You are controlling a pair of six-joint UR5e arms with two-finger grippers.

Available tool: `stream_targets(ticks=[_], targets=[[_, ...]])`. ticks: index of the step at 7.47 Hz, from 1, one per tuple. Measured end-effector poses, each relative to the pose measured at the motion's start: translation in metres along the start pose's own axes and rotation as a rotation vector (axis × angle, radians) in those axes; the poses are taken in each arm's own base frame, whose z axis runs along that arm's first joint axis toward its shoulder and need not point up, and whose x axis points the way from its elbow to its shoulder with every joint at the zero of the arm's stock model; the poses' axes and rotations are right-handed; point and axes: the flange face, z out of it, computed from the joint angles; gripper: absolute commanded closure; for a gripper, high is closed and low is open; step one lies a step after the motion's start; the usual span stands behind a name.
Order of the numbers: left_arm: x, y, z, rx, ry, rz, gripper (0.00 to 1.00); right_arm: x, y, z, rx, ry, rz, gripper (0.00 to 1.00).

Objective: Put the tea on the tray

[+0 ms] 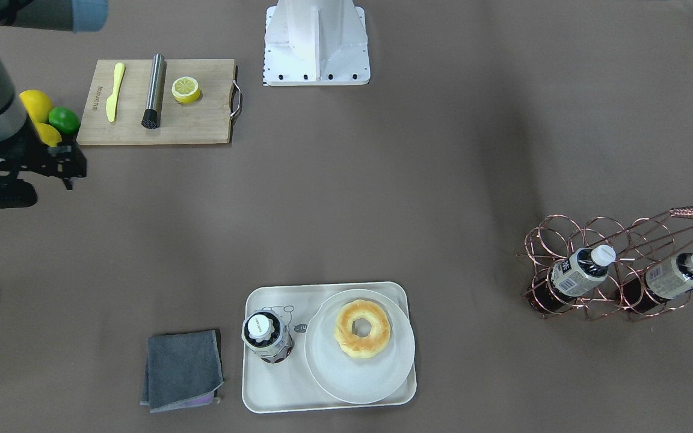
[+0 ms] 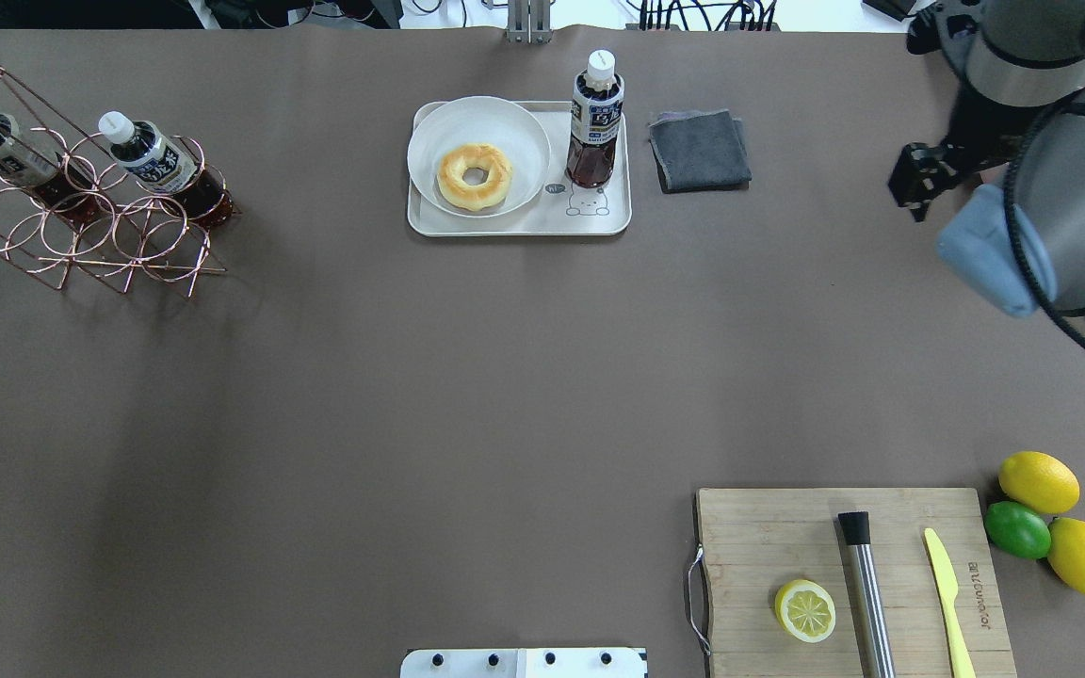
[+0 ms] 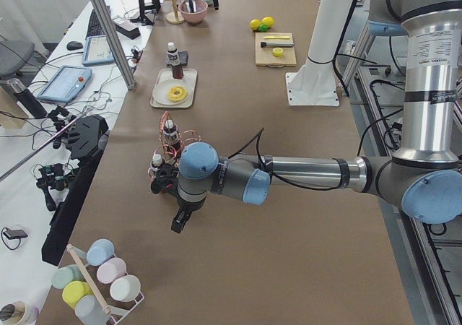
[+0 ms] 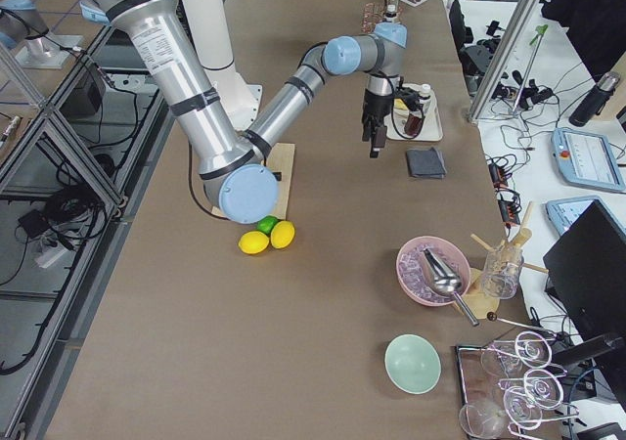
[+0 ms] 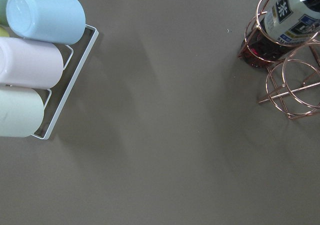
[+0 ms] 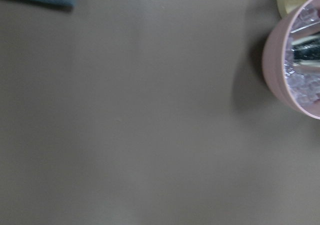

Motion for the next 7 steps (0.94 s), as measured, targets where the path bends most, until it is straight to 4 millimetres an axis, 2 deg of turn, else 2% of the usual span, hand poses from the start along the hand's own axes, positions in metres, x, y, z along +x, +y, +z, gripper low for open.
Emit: stream_targets(ticks=[2,4,5,6,7], targets=[[0.0,0.001,0.001,0.0,0.001,0.0,0.02,0.13,0.022,0.034,-0.031,0.022,-0.145,0.0],[-0.002,0.002,0.002,-0.004,0.001,-0.003,0.02,0.265,0.061,0.074,0.008,-0.081,-0.214,0.0],[-0.002,0.0,0.004,-0.007,0.0,-0.002,0.02,0.321,0.082,0.097,0.033,-0.145,-0.235,0.0],[-0.004,-0.001,0.006,-0.011,0.0,-0.005,0.02,0.367,0.104,0.12,0.039,-0.185,-0.237,0.0],[-0.006,-0.005,0.008,-0.011,0.0,-0.005,0.02,0.397,0.122,0.136,0.038,-0.207,-0.218,0.0]])
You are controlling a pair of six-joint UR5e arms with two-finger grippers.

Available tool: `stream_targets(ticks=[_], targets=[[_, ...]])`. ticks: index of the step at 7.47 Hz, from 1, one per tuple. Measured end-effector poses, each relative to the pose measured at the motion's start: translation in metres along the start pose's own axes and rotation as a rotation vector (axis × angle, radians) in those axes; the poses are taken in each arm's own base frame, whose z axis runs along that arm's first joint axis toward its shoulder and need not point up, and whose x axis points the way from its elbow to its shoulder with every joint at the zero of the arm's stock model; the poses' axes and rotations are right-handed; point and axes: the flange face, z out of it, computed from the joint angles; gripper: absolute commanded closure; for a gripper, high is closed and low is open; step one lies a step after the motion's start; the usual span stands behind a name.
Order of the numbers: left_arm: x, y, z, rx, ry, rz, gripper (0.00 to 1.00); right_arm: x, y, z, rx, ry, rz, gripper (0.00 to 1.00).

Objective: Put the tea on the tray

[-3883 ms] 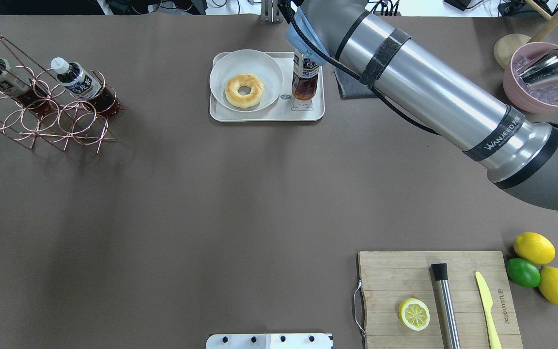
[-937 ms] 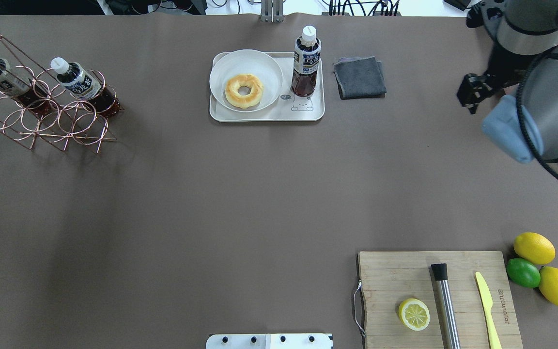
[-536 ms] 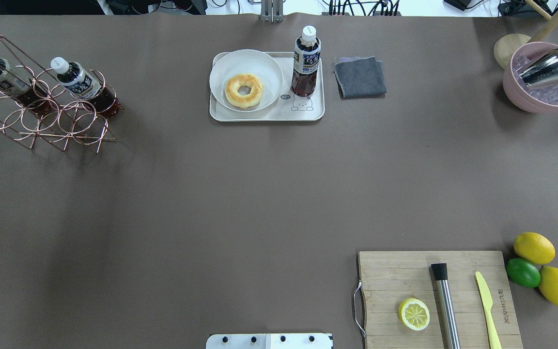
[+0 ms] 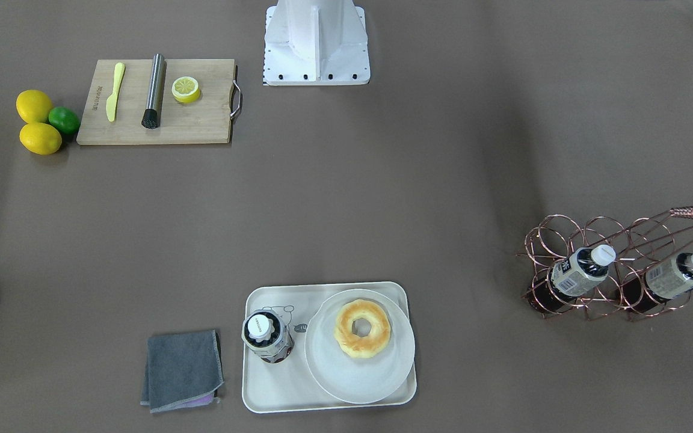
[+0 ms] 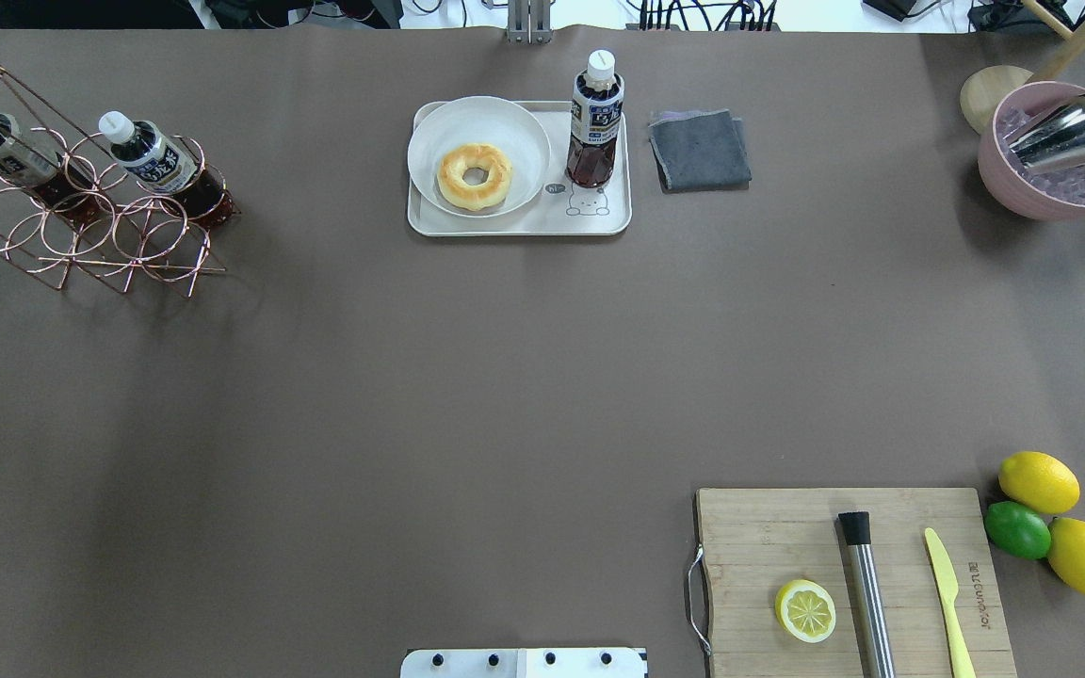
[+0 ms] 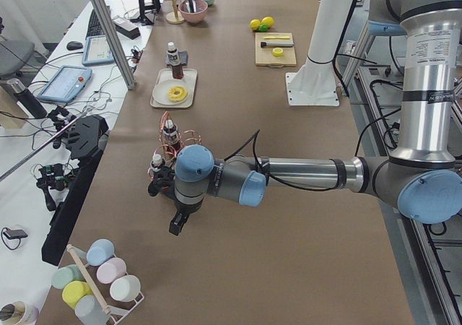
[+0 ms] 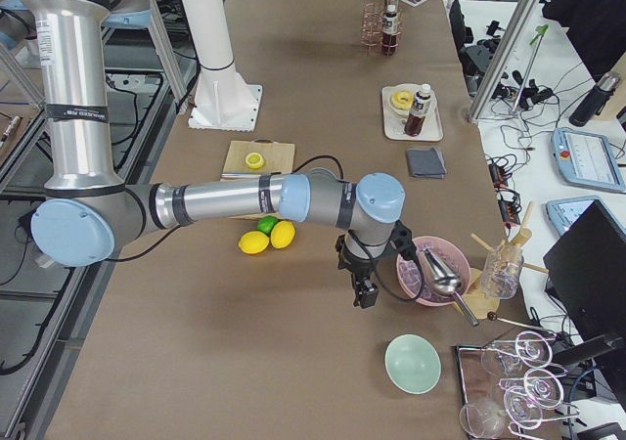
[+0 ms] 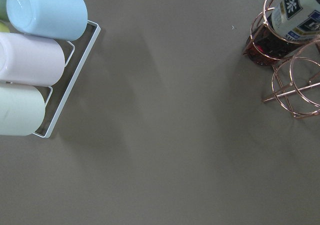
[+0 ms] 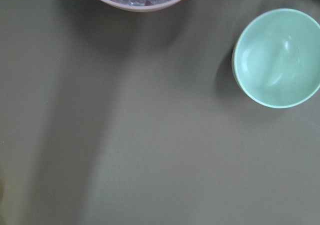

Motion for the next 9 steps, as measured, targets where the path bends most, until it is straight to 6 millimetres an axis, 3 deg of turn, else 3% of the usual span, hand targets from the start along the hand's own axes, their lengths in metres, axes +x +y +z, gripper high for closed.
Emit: stream_targets(ticks=[1,3,9], targets=[[-0.001,-0.002,0.0,0.0,-0.001,0.001,0.02,0.015,0.015,0.006,-0.004,-0.01,0.029,0.0],[-0.002,-0.002,0.001,0.0,0.0,-0.001,0.02,0.03,0.027,0.016,-0.022,-0.017,0.081,0.0],[0.0,-0.001,0.0,-0.003,0.001,-0.007,0.02,0.028,0.022,0.012,-0.011,-0.017,0.149,0.0]])
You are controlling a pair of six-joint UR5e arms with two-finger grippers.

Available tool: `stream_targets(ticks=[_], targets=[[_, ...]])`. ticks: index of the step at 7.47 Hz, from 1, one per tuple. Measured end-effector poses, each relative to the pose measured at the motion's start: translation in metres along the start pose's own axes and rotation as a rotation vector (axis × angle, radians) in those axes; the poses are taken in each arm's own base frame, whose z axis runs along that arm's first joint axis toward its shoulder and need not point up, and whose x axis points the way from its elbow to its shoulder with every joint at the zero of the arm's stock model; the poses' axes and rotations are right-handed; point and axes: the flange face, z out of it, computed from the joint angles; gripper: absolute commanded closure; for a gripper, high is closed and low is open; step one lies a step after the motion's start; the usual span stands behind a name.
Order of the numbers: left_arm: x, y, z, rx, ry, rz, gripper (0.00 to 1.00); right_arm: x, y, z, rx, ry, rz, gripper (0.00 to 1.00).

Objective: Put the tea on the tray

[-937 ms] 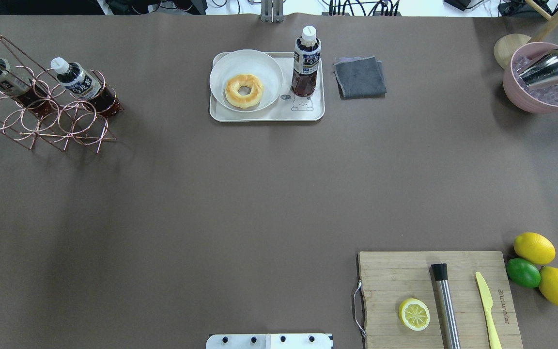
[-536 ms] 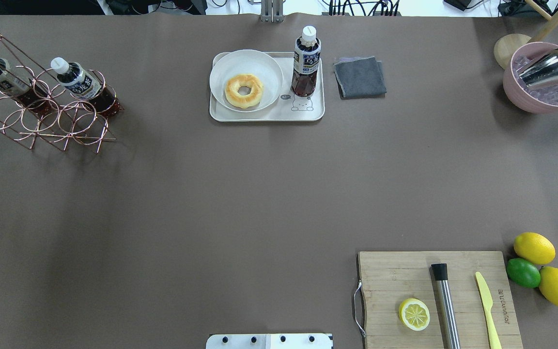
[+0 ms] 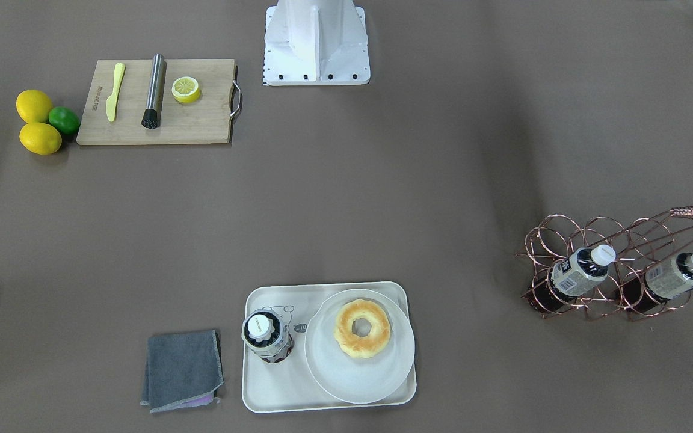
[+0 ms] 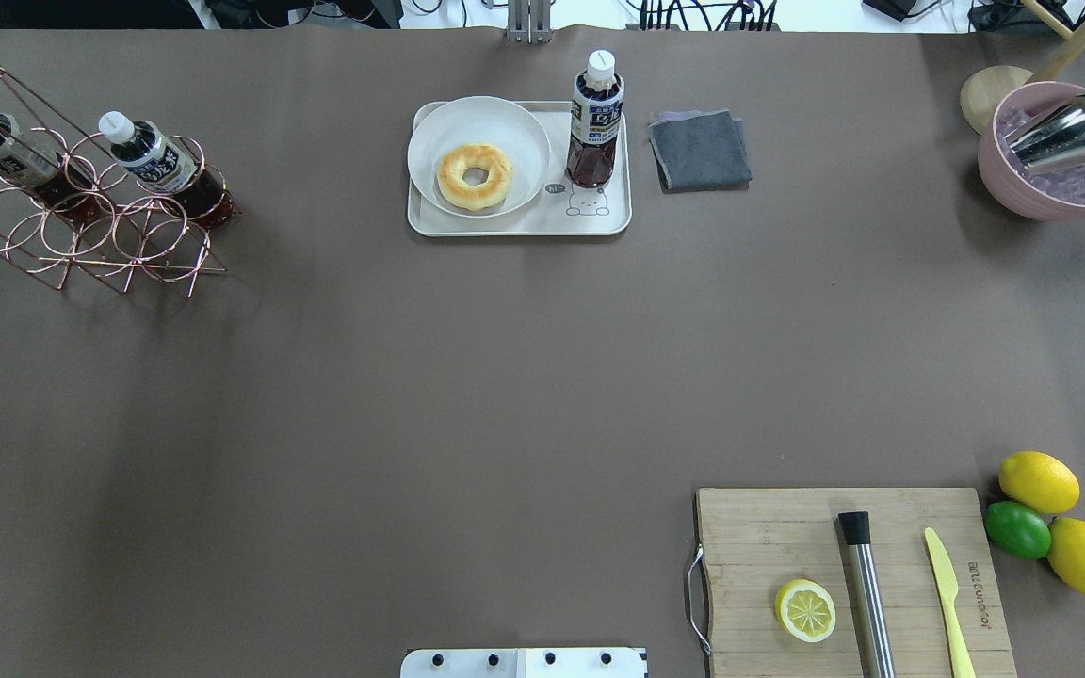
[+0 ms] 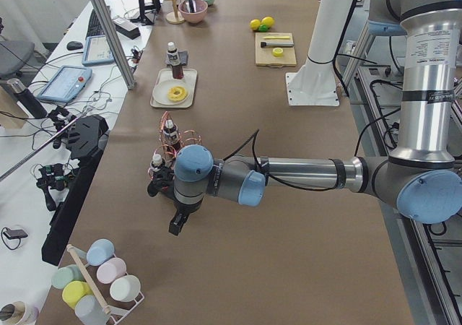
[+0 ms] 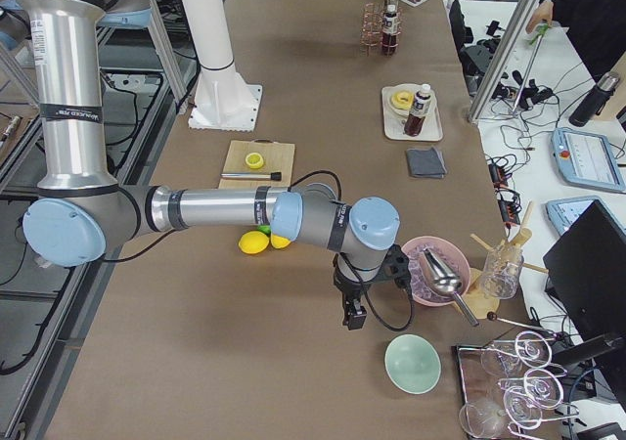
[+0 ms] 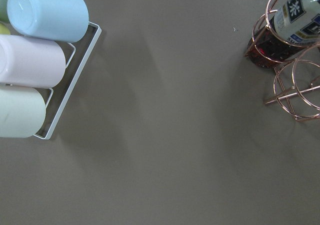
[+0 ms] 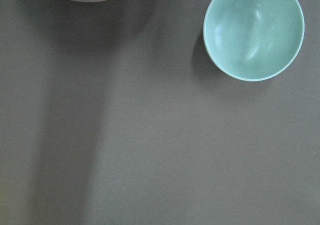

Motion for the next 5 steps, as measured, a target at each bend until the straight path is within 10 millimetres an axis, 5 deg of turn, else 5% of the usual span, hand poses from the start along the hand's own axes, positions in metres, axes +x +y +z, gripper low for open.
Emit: stream_targets(ticks=[5], targets=[[-0.0033,0.0075,0.002,-0.013,0.002,-0.018,0.02,-0.0036,-0.0075,-0.0062,0.023,0.009,-0.008,0.0]])
